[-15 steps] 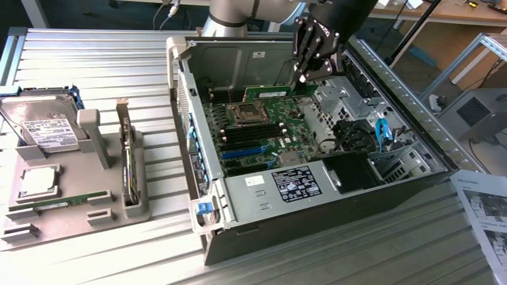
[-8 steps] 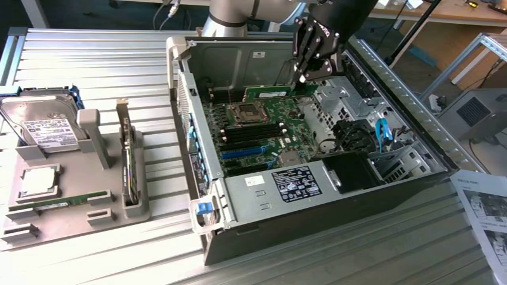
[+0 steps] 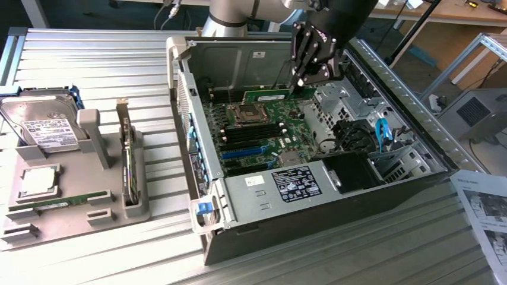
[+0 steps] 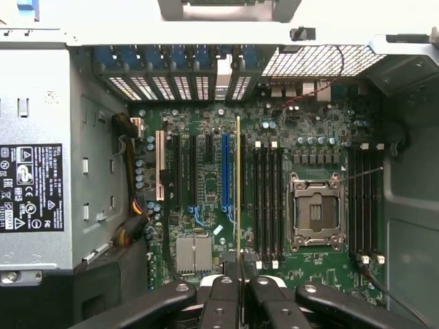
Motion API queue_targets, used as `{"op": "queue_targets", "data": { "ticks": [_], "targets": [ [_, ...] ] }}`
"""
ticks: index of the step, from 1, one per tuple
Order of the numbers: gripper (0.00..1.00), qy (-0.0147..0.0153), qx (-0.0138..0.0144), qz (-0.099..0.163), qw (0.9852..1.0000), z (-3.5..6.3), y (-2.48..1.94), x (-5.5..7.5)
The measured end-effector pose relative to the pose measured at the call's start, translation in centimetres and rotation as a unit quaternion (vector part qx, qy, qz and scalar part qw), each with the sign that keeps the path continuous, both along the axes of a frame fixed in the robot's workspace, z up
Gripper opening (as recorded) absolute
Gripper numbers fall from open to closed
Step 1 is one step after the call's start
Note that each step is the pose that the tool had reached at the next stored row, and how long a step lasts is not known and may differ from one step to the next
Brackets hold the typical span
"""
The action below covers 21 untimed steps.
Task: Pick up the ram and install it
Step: 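Insert the ram into the slot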
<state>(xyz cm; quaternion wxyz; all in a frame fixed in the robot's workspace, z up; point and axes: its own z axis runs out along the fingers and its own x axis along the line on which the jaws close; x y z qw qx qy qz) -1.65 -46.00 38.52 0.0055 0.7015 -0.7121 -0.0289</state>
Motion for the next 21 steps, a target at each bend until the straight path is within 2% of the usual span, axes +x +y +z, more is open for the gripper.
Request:
{"op": "queue_targets", "data": {
  "ticks": [8,10,19,21],
  "targets": [
    [0.12,0.0,0.0,0.0,1.0,-0.22,0.0,0.0],
    [0.12,0.0,0.0,0.0,1.0,-0.29,0.13,0.0],
    [0.12,0.0,0.0,0.0,1.0,-0.77,1.51,0.0],
    [0.12,0.0,0.0,0.0,1.0,-0.87,2.05,0.0]
  ]
}}
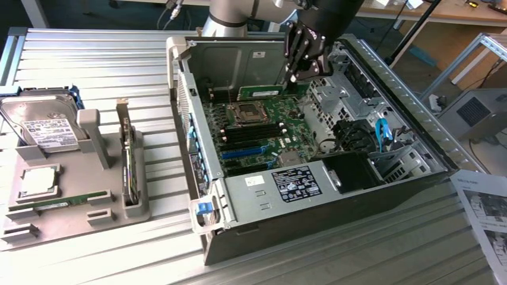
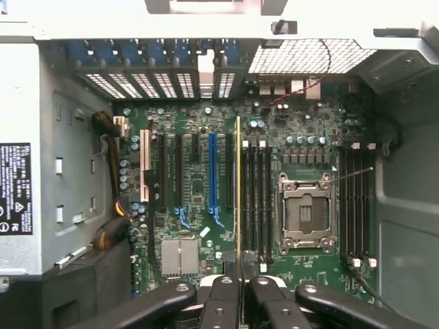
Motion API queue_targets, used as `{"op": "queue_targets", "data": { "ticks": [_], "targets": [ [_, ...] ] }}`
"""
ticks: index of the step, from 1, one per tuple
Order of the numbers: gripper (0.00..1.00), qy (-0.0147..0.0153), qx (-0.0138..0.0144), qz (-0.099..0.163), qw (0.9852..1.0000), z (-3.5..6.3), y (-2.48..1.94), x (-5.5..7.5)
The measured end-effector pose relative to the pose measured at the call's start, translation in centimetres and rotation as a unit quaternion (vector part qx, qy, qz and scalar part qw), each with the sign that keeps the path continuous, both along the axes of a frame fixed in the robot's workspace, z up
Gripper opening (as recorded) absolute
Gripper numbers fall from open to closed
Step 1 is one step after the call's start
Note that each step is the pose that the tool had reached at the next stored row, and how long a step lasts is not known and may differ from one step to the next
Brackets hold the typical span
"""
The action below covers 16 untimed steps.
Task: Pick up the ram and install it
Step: 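Insert the ram into the slot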
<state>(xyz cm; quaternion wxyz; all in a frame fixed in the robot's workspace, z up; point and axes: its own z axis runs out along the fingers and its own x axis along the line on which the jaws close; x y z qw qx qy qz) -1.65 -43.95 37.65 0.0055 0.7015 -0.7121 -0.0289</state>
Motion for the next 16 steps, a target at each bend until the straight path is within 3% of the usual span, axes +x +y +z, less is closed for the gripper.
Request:
{"op": "queue_targets", "data": {
  "ticks": [3,9,13,16],
  "targets": [
    [0.12,0.0001,-0.0002,0.0,1.0,-0.07,0.75,0.0],
    [0.12,0.0,0.0,0.0,1.0,-0.16,1.49,0.0],
    [0.12,0.0,-0.0005,0.0,1.0,-0.3,2.45,0.0],
    [0.12,0.0,-0.0004,0.0,1.0,-0.43,2.92,0.0]
  ]
}}
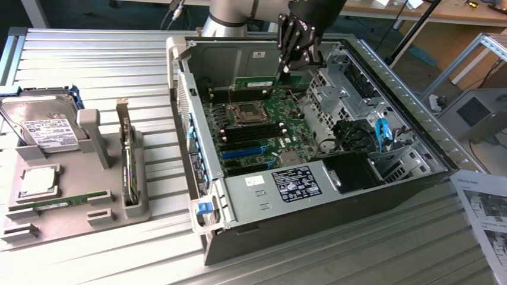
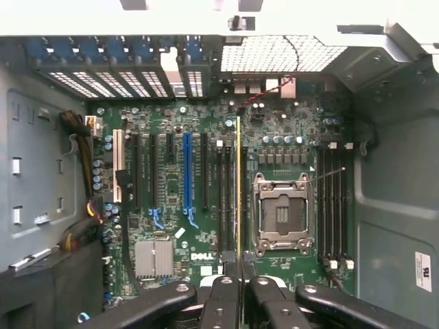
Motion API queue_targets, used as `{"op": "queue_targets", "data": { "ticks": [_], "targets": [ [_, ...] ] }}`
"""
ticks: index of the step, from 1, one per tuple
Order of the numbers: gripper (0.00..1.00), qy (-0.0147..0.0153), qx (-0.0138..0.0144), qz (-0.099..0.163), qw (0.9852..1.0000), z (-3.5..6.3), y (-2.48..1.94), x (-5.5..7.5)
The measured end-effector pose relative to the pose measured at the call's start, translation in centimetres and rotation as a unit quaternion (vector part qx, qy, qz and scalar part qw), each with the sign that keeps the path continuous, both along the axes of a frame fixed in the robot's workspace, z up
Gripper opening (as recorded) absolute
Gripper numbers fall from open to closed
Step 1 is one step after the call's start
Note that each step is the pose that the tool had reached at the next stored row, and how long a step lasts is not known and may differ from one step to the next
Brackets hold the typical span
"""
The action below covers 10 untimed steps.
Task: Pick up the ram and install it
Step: 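Insert the ram into the slot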
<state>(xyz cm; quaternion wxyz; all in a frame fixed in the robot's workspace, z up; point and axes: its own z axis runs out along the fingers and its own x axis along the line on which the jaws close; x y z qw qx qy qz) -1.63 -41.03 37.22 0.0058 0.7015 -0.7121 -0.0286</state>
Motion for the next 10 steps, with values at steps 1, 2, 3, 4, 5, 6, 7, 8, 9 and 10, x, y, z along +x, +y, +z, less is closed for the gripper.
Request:
{"op": "queue_targets", "data": {
  "ticks": [1,2,3,4,5,6,7,8,9,10],
  "targets": [
    [0.12,0.0,0.0,0.0,1.0,-0.02,0.07,0.0],
    [0.12,0.0,0.0,0.0,1.0,-0.02,0.07,0.01],
    [0.12,0.0,0.0,0.0,1.0,-0.02,0.07,0.0],
    [0.12,0.0,0.0,0.0,1.0,-0.06,0.07,0.0],
    [0.12,0.0,0.0,0.0,1.0,-0.16,0.08,0.0],
    [0.12,0.0,0.0,0.0,1.0,-0.28,0.07,0.0],
    [0.12,0.0,0.0,0.0,1.0,-0.42,0.07,0.0],
    [0.12,0.0,0.0,0.0,1.0,-0.56,0.08,0.0],
    [0.12,0.0,0.0,0.0,1.0,-0.69,0.08,0.0],
    [0.12,0.0,0.0,0.0,1.0,-0.84,0.07,0.0]
  ]
}}
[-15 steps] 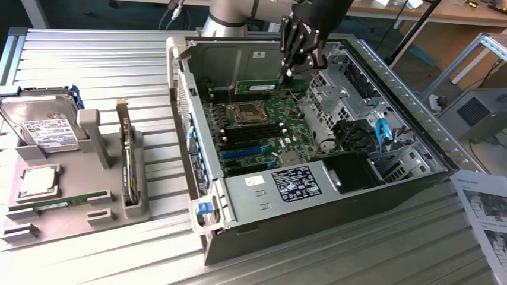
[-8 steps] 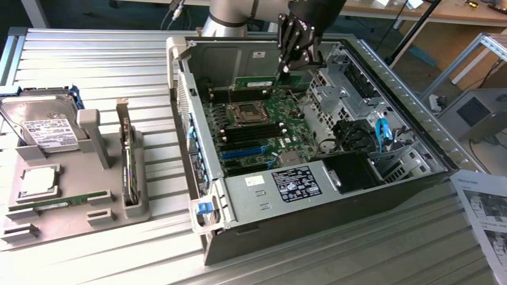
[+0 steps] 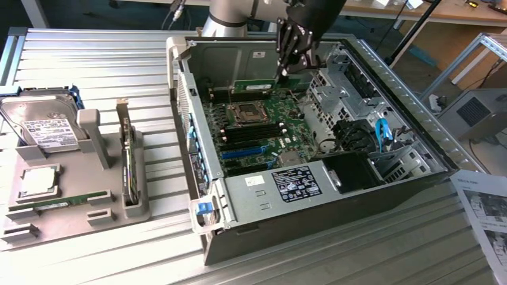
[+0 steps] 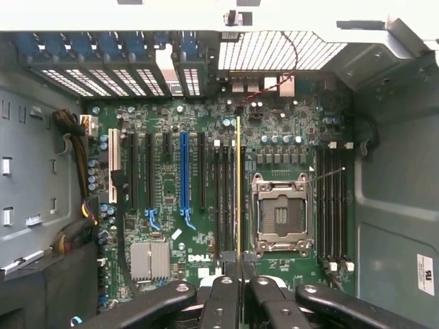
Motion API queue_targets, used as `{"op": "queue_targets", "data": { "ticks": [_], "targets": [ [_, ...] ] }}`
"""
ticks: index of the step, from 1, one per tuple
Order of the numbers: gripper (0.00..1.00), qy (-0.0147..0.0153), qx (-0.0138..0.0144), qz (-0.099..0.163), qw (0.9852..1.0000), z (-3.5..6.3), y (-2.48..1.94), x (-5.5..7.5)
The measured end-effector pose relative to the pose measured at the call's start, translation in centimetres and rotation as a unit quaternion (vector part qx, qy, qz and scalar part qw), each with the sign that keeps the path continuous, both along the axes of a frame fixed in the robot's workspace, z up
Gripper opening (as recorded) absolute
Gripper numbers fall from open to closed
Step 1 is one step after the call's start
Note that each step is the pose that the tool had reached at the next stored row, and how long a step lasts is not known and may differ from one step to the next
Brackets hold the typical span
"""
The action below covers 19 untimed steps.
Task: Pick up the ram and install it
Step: 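Insert the ram into the slot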
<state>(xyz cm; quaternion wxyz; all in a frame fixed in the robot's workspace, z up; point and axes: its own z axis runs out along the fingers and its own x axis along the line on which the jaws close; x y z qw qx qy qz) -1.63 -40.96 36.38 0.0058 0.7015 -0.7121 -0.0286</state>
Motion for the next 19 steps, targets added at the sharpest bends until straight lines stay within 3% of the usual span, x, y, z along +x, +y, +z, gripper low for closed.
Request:
{"op": "queue_targets", "data": {
  "ticks": [19],
  "targets": [
    [0.12,0.0,0.0,0.0,1.0,-3.14,0.12,0.0]
  ]
}}
